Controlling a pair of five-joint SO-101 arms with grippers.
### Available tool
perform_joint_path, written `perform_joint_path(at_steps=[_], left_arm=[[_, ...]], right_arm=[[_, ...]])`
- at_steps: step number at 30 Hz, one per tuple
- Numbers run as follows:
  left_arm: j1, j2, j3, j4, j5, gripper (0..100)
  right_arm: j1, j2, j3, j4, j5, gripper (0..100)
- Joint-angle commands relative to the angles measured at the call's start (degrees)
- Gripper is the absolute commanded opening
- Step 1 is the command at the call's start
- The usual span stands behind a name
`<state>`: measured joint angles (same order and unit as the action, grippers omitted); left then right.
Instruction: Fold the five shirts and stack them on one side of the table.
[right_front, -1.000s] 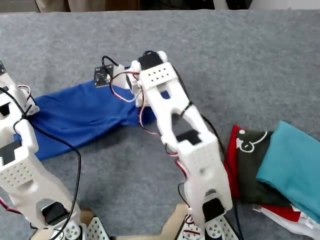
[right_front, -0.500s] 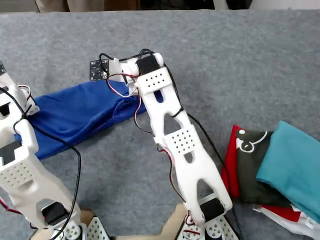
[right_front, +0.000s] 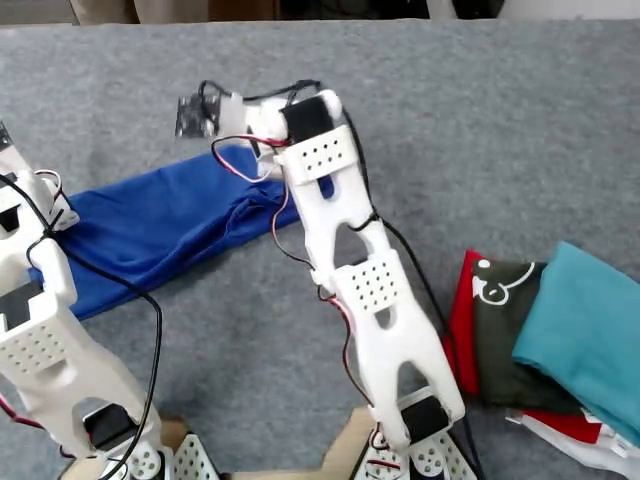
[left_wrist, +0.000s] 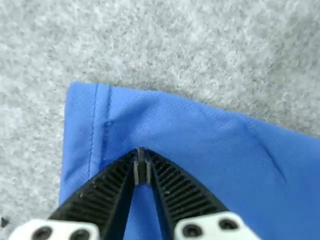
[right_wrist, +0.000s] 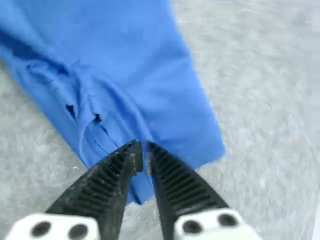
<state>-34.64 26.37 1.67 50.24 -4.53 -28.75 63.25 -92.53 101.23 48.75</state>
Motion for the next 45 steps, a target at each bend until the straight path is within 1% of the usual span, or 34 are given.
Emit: perform_joint_path(at_steps=[1,5,10,13,16,21,29,32,37,42,45], left_arm=[[-0.4,0.0,-1.7,0.4,-0.2,2],[-0.4,0.0,-1.8,0.4,-0.2,2],[-0.4,0.0,-1.8,0.4,-0.2,2],[-0.4,0.0,-1.8,0.4,-0.2,2],[-0.4,0.0,-1.8,0.4,-0.2,2],[-0.4,0.0,-1.8,0.4,-0.2,2],[-0.4,0.0,-1.8,0.4,-0.2,2],[-0.4,0.0,-1.8,0.4,-0.2,2],[-0.4,0.0,-1.7,0.4,-0.2,2],[-0.4,0.0,-1.6,0.4,-0.2,2],[-0.4,0.0,-1.6,0.4,-0.2,2]], right_arm=[[1.0,-6.9,3.9,1.2,-4.5,0.5],[0.2,-11.6,15.6,1.2,-6.7,0.5],[-1.5,-20.6,34.0,1.1,-6.9,0.5],[-1.7,-24.5,42.5,-0.4,-6.8,0.5],[-1.7,-25.4,47.2,-3.4,-6.8,0.5],[-2.4,-24.6,50.2,-8.9,-6.9,0.5],[-1.8,-18.4,50.5,-21.2,-7.0,0.5],[-1.5,-16.7,48.2,-23.9,-7.0,0.5],[-1.4,-12.0,37.1,-25.0,-7.0,0.5],[-1.4,-3.6,23.9,-30.0,-7.0,0.5],[-1.4,0.7,16.0,-29.4,-7.0,0.5]])
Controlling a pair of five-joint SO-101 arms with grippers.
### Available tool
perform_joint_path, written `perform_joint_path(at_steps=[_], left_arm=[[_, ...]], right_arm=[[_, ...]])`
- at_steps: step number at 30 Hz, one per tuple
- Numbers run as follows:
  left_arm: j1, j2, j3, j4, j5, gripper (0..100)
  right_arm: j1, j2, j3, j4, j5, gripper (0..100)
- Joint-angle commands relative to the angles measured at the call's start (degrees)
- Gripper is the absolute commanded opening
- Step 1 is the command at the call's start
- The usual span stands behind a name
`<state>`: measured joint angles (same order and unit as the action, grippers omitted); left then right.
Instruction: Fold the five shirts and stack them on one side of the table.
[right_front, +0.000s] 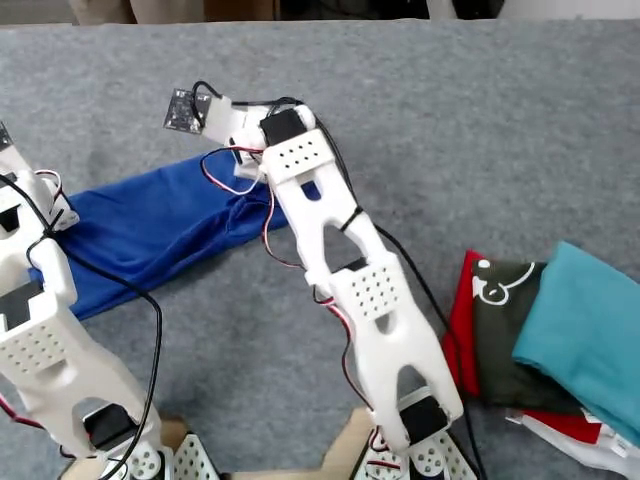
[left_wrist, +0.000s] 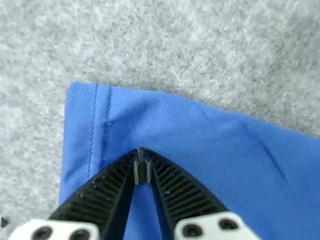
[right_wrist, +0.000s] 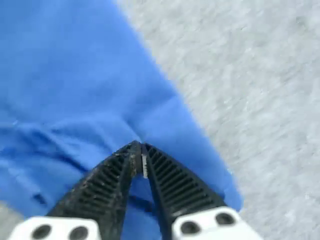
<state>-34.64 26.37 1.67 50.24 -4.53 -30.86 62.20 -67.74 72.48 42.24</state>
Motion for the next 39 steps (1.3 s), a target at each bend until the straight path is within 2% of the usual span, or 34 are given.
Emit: perform_joint_path(at_steps=[1,7,10,14,20,27,32,39], left_arm=[[-0.4,0.0,-1.6,0.4,-0.2,2],[-0.4,0.0,-1.6,0.4,-0.2,2],[-0.4,0.0,-1.7,0.4,-0.2,2],[-0.4,0.0,-1.7,0.4,-0.2,2],[-0.4,0.0,-1.7,0.4,-0.2,2],[-0.5,0.0,-1.6,0.4,-0.2,2],[-0.5,0.0,-1.6,0.4,-0.2,2],[-0.5,0.0,-1.6,0.4,-0.2,2]], right_arm=[[0.7,2.7,-11.4,1.2,-0.5,0.5],[0.6,2.9,-28.7,23.5,-0.3,0.5],[0.4,-0.3,-25.6,30.2,-1.1,0.5],[1.4,-3.9,-15.0,30.1,-9.1,0.5],[-0.8,-14.7,6.1,30.0,-11.5,0.5],[-3.1,-18.2,18.4,24.9,-11.8,0.5],[-3.1,-14.3,21.1,16.9,-11.9,0.5],[-2.6,-9.8,12.1,16.3,-11.9,0.5]])
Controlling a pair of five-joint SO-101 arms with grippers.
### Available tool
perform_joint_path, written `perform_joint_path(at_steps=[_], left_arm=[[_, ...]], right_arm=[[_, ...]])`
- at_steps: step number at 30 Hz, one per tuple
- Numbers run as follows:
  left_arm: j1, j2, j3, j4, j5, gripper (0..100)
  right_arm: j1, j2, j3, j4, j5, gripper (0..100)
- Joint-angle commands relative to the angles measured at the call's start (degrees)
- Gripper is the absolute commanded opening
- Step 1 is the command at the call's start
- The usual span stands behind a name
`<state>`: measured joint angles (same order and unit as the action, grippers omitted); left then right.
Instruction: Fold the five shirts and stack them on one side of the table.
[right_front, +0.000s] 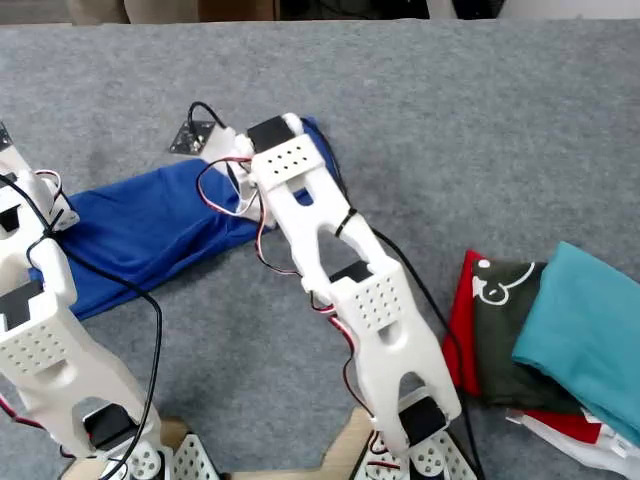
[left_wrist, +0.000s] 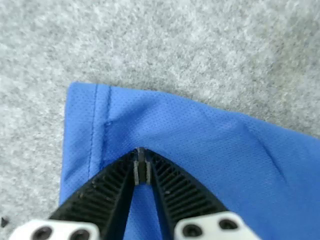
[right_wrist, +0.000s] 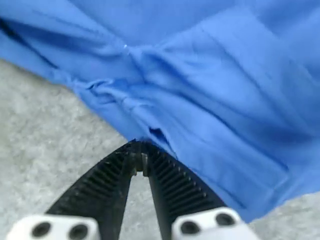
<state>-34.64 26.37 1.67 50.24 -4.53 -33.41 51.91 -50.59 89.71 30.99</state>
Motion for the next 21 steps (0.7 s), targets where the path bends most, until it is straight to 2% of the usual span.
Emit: perform_joint_path(at_steps=[1,15,17,21], left_arm=[[-0.5,0.0,-1.6,0.4,-0.2,2],[-0.5,0.0,-1.5,0.4,-0.2,2],[-0.5,0.0,-1.5,0.4,-0.2,2],[-0.5,0.0,-1.5,0.4,-0.2,2]], right_arm=[[0.0,1.2,-6.5,-1.1,-0.6,0.5],[2.1,20.4,-32.8,-19.5,-0.6,0.5],[2.0,22.3,-37.8,-18.8,-0.5,0.5],[2.1,22.4,-45.3,-8.5,-0.2,0.5]])
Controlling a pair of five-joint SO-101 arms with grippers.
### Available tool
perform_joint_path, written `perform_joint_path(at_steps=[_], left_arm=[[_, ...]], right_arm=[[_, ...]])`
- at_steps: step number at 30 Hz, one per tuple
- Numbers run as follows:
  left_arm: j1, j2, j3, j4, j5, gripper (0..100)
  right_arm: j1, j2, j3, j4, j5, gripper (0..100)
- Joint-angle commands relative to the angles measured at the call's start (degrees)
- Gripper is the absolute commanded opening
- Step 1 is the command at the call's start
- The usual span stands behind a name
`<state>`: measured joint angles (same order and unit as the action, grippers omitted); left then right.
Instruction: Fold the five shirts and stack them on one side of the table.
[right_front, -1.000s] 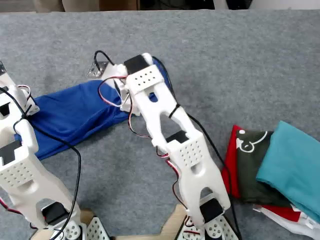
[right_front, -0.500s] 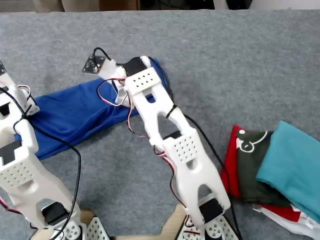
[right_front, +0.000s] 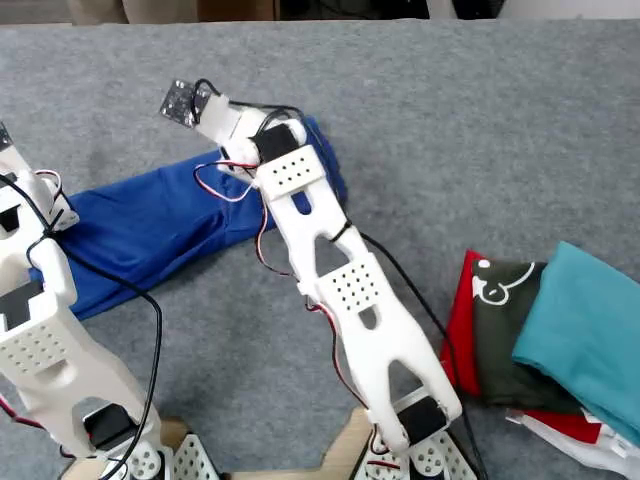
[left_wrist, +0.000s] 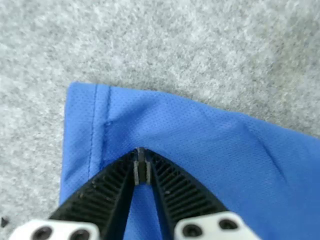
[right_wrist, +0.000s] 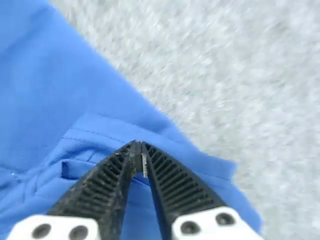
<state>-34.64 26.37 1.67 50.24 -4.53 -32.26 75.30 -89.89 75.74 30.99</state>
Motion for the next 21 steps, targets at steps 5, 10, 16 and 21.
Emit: perform_joint_path(at_steps=[5,10,16,21], left_arm=[[-0.4,0.0,-1.6,0.4,-0.2,2],[-0.4,0.0,-1.8,0.5,-0.2,2],[-0.7,-5.1,-11.0,15.5,-0.4,2],[-1.5,-5.2,-23.0,28.3,-5.3,2]], right_arm=[[2.9,-8.4,-5.8,16.3,-0.6,0.5],[4.9,-21.1,-5.7,26.6,-0.7,0.5],[10.2,-35.1,0.2,26.7,-5.7,0.5],[13.8,-46.5,17.0,26.7,-5.7,0.5]])
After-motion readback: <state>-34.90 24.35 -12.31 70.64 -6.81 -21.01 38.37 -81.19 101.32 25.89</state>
